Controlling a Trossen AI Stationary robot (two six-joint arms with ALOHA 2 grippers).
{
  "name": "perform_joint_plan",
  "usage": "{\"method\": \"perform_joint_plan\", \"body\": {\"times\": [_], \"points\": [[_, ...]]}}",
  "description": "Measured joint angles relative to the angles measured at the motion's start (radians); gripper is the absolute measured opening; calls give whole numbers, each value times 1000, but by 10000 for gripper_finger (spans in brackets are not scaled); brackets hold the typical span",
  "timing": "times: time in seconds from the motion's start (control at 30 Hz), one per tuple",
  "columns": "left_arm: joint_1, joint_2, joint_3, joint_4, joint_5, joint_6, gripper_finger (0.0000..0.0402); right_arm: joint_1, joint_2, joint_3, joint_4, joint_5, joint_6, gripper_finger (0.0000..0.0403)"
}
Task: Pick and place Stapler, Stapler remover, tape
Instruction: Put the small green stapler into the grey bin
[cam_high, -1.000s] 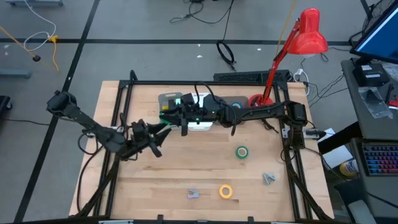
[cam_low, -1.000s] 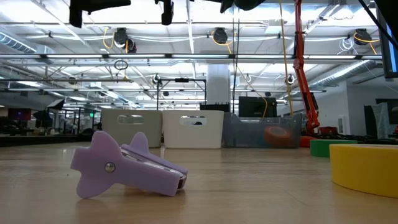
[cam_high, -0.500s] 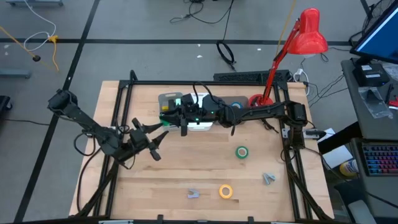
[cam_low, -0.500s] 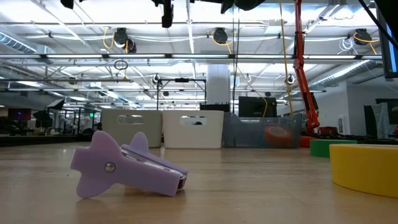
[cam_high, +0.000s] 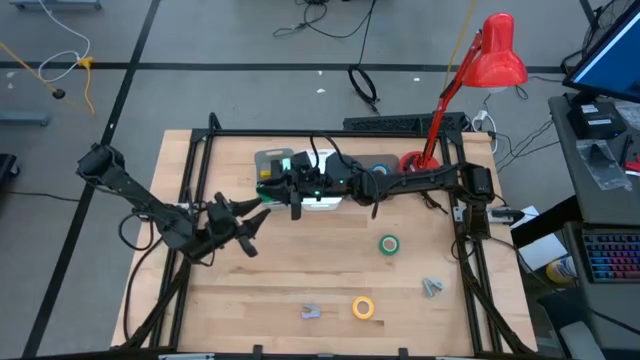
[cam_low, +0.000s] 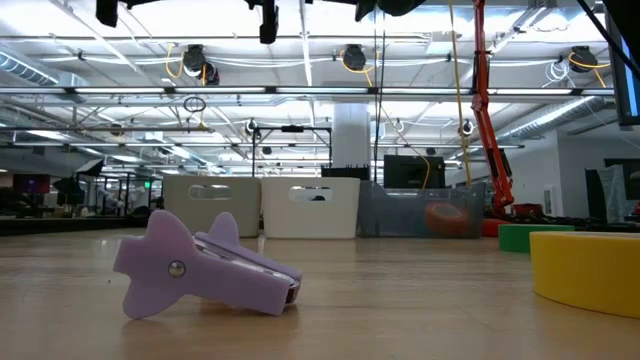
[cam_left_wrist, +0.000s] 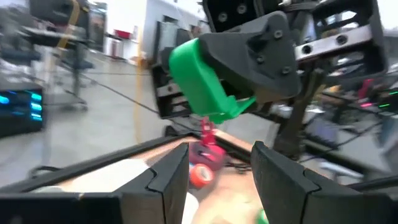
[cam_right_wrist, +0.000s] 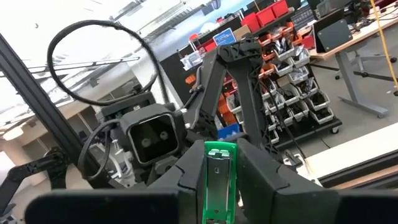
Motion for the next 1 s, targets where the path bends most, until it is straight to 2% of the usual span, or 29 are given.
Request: {"method": "perform_joint_plan", "body": {"times": [0.13, 0.23, 0.4, 0.6, 0.8, 1.0], "points": [[33, 0, 0, 0, 118, -64, 172, 12, 0, 0, 0, -2, -5, 59], [49, 0, 0, -1, 170, -88, 172, 13, 0, 0, -8, -3, -7, 59], [54, 0, 0, -4, 176, -111, 172, 12, 0, 0, -41, -10, -33, 59], [35, -8, 1, -10, 196, -108, 172, 12, 0, 1, -56, -79, -24, 59], [39, -14, 1, -6, 201, -113, 172, 12, -1, 1, -58, -80, -25, 59], [65, -14, 0, -2, 281, -146, 173, 21, -2, 1, -74, -83, -26, 59]]}}
